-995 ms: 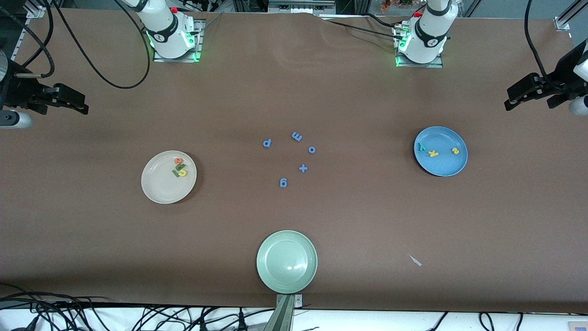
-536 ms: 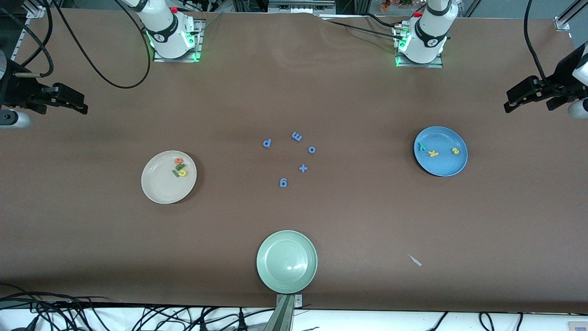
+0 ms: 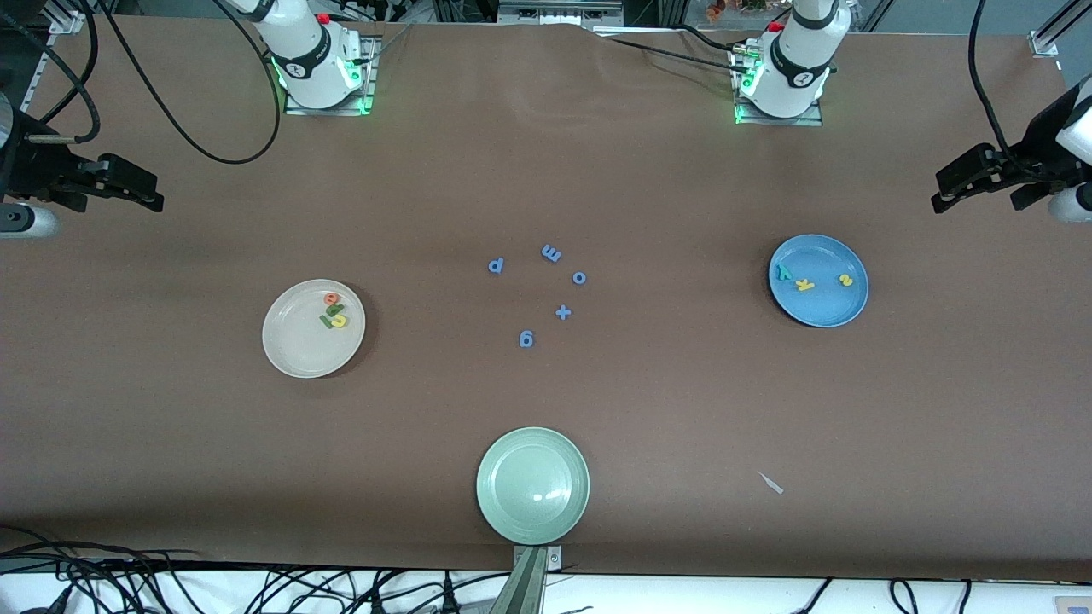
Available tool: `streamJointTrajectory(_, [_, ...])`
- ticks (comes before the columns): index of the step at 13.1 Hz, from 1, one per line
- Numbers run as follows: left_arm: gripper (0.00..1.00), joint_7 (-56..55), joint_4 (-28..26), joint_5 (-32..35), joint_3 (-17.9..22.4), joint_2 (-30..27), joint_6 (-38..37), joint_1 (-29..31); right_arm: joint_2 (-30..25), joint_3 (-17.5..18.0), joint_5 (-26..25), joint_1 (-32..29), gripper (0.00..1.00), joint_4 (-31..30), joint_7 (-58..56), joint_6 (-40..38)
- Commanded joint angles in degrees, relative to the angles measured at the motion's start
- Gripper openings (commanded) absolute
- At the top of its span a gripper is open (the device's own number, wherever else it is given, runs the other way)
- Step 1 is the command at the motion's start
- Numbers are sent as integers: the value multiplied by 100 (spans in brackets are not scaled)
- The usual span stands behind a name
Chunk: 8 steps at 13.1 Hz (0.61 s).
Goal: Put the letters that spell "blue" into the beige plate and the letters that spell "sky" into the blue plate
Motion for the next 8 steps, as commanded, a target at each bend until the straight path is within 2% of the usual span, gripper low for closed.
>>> streamJointTrajectory(1, [100,131,30,-128,-18,-24,33,-12,35,10,46,-37,100,89,-115,5])
streamJointTrajectory(8, [100,140,109,-173,-18,-7,34,-21,35,19,73,-28,100,89,-115,32])
